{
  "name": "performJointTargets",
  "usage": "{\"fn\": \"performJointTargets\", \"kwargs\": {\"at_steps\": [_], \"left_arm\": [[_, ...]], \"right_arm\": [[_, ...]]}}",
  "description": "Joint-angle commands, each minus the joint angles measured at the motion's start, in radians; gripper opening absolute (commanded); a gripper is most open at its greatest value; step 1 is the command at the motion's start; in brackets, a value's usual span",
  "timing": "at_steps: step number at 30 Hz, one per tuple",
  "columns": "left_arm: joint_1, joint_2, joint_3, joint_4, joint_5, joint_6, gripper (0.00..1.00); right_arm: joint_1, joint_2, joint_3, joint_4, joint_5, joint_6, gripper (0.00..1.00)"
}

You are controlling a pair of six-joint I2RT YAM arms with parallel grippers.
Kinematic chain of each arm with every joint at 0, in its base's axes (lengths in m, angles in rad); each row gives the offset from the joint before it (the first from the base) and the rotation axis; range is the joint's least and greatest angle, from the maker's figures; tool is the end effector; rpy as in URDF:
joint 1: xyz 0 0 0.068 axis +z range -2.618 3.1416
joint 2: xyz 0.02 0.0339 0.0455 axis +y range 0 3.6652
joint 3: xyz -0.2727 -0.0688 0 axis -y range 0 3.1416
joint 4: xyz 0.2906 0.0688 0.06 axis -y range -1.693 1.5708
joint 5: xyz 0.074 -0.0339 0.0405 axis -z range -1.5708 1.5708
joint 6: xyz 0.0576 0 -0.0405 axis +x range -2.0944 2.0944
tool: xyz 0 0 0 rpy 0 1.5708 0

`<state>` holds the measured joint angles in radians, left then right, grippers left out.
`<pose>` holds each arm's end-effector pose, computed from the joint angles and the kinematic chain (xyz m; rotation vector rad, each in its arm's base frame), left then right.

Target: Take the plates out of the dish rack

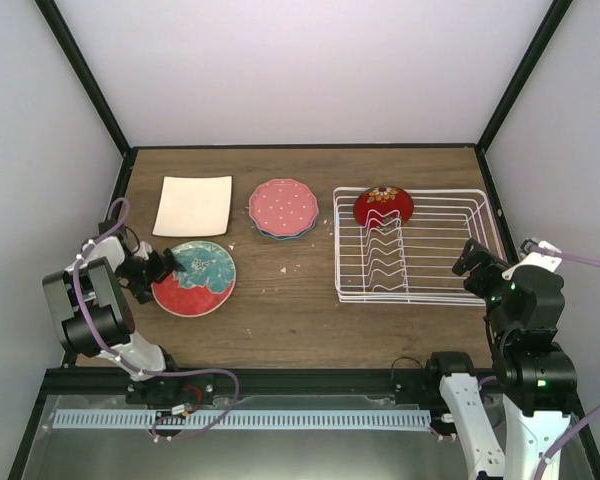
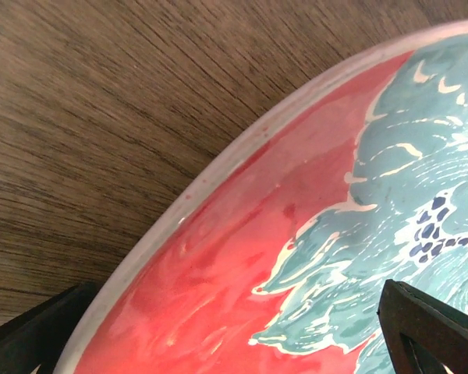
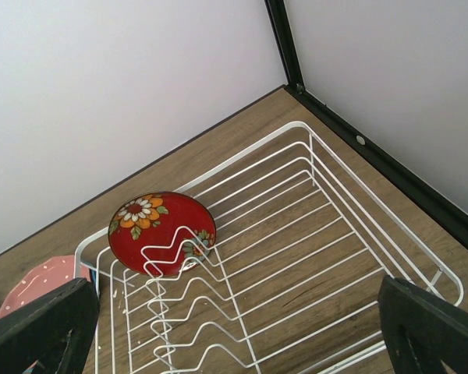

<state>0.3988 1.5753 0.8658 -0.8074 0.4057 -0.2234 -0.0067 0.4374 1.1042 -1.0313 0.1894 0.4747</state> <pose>0.2739 0.0907 0.1157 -0.9003 2.8543 -0.6061 0.0861 -0.0114 0.4093 0.5817 1.8409 0.1297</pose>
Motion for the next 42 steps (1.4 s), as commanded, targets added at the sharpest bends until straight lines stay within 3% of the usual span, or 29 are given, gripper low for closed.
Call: {"fn": "performJointTargets", "kwargs": {"at_steps": [1,14,16,19,22,27,31,42], "left_arm": [[-0.001,0.018,0.023,0.014,-0.029,0.017,1.00],[0.036,-0.109,0.083,-0.087,-0.256,-0.004,0.99],[0.037,-0.147,0.138,-0.077,-0.259,-0.008,0.98],[0.019,-0.211,0.279,0.005,-0.157,-0.041,0.96],[-0.097,-0.241,0.412,0.198,0.002,-0.063,0.96],[-0.410,-0.135,0.617,0.498,0.155,-0.010,0.96],[-0.611,0.055,0.783,0.567,0.206,0.077,0.94],[-0.930,0.485,1.129,0.526,0.180,0.447,0.90]], "right_arm": [[0.011,-0.012,0.031,-0.024,0.019,0.017,1.00],[0.011,-0.003,0.029,-0.016,0.010,0.006,1.00],[0.011,-0.002,0.032,-0.014,0.009,0.002,1.00],[0.011,-0.002,0.030,-0.012,0.009,0.000,1.00],[0.011,-0.002,0.026,-0.001,0.006,-0.001,1.00],[0.012,0.008,0.022,0.033,-0.007,0.000,1.00],[0.011,0.014,0.034,0.040,-0.022,0.018,1.00],[0.011,0.017,0.044,0.002,-0.074,0.052,1.00]]}}
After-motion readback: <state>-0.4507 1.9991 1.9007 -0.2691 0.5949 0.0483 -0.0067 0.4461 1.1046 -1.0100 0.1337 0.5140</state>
